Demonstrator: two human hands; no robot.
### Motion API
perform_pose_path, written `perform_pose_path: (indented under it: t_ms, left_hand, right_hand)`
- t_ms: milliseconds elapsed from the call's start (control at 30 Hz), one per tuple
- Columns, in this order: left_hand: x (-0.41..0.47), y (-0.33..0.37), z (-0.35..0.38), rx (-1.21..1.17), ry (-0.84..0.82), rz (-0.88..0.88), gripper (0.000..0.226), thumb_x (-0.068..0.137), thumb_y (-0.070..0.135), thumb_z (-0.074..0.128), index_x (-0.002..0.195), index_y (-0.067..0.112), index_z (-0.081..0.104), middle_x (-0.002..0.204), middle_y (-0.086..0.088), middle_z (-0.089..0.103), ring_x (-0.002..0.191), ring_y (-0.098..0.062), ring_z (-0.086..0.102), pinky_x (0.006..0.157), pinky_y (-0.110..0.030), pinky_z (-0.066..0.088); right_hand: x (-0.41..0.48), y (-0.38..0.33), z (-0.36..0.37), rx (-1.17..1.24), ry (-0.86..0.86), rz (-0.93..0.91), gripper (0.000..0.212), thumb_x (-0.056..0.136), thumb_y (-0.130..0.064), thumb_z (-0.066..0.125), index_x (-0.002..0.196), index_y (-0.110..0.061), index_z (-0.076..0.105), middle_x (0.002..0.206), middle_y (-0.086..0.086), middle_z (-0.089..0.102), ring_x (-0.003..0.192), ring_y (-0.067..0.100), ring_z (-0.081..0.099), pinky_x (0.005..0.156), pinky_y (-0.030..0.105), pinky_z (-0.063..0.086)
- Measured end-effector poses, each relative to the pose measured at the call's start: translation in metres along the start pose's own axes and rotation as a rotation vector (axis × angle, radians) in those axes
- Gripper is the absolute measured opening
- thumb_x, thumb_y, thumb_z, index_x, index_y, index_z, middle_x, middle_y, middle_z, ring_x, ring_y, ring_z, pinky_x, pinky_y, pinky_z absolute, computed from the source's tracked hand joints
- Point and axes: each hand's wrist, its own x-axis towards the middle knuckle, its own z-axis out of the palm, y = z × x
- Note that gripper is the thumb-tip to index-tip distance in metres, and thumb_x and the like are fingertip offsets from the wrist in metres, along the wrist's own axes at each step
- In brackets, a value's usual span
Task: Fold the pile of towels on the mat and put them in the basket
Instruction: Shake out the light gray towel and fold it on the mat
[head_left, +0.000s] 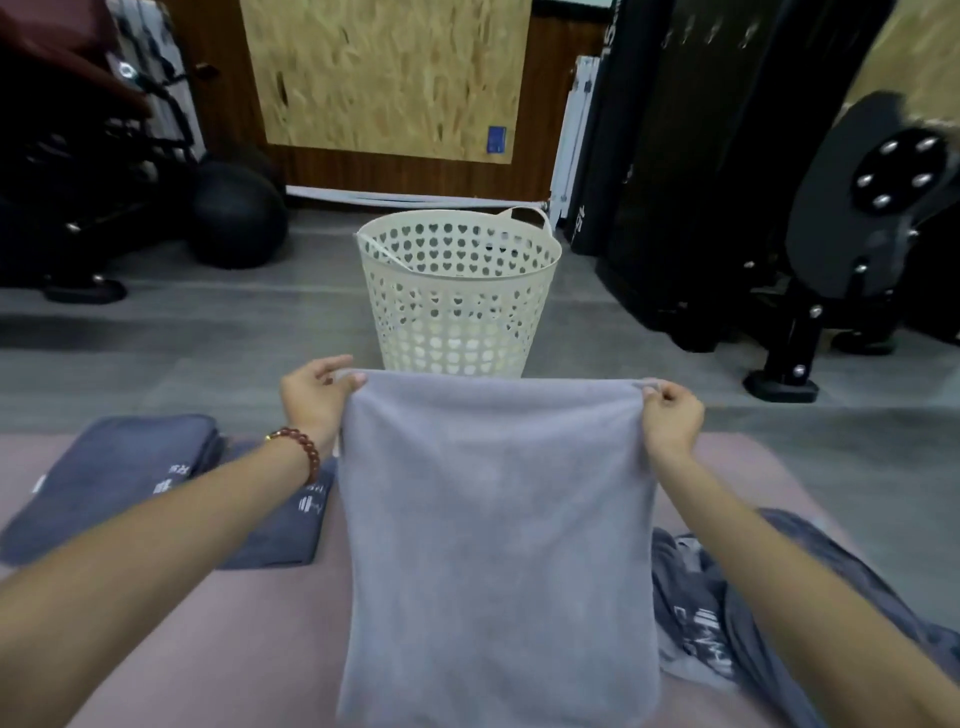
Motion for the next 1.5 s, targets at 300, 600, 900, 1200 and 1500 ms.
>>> perform_pose_path:
  t_ms: [300, 600, 900, 1200, 1500]
  left_hand:
    - [0.008, -0.038, 0.007, 0.303, -0.154, 0.030, 0.021, 0.088, -0.003, 0.053, 0.104, -0.005, 0.066, 0.104, -0.020, 0.066, 0.086, -0.011, 0.056, 0.072, -0.018, 0.042]
    - [-0.024, 0.059, -0.036, -0.129, -0.245, -0.034, 0.026, 0.096, 0.003, 0.045, 0.082, 0.011, 0.065, 0.076, 0.004, 0.066, 0.063, 0.000, 0.062, 0.064, -0.012, 0.049]
    - [0.024, -0.037, 0.004, 0.352, -0.343, 0.021, 0.021, 0.090, -0.008, 0.048, 0.102, -0.011, 0.065, 0.103, -0.020, 0.064, 0.061, 0.009, 0.055, 0.060, 0.002, 0.038]
    - [0.106, -0.195, 0.079, 0.676, -0.470, 0.018, 0.014, 0.090, -0.002, 0.054, 0.093, -0.008, 0.066, 0.100, -0.022, 0.066, 0.099, -0.034, 0.060, 0.075, -0.026, 0.035]
    - [0.123, -0.274, 0.106, 0.911, -0.400, 0.202, 0.017, 0.087, 0.005, 0.057, 0.099, 0.003, 0.068, 0.109, -0.018, 0.063, 0.103, -0.036, 0.058, 0.088, -0.037, 0.038]
  right_hand:
    - [-0.003, 0.032, 0.018, 0.038, -0.093, -0.073, 0.022, 0.087, 0.007, 0.040, 0.095, -0.013, 0.046, 0.087, -0.002, 0.050, 0.078, 0.011, 0.046, 0.074, 0.019, 0.038]
    - [-0.017, -0.043, -0.044, 0.413, -0.163, 0.168, 0.037, 0.087, 0.008, 0.037, 0.084, -0.028, 0.045, 0.068, 0.002, 0.045, 0.048, 0.009, 0.042, 0.041, 0.017, 0.033]
    - [0.029, 0.044, 0.035, -0.137, -0.198, 0.253, 0.023, 0.083, 0.005, 0.046, 0.093, -0.004, 0.064, 0.087, 0.011, 0.057, 0.087, 0.024, 0.055, 0.074, 0.021, 0.037]
    - [0.086, 0.168, 0.129, -0.533, -0.258, 0.120, 0.024, 0.088, 0.001, 0.044, 0.104, -0.002, 0.062, 0.111, 0.022, 0.063, 0.105, 0.036, 0.057, 0.087, 0.032, 0.042]
    - [0.106, 0.244, 0.183, -0.742, -0.283, 0.042, 0.028, 0.091, -0.003, 0.042, 0.116, -0.007, 0.054, 0.120, 0.020, 0.057, 0.111, 0.034, 0.052, 0.092, 0.035, 0.038]
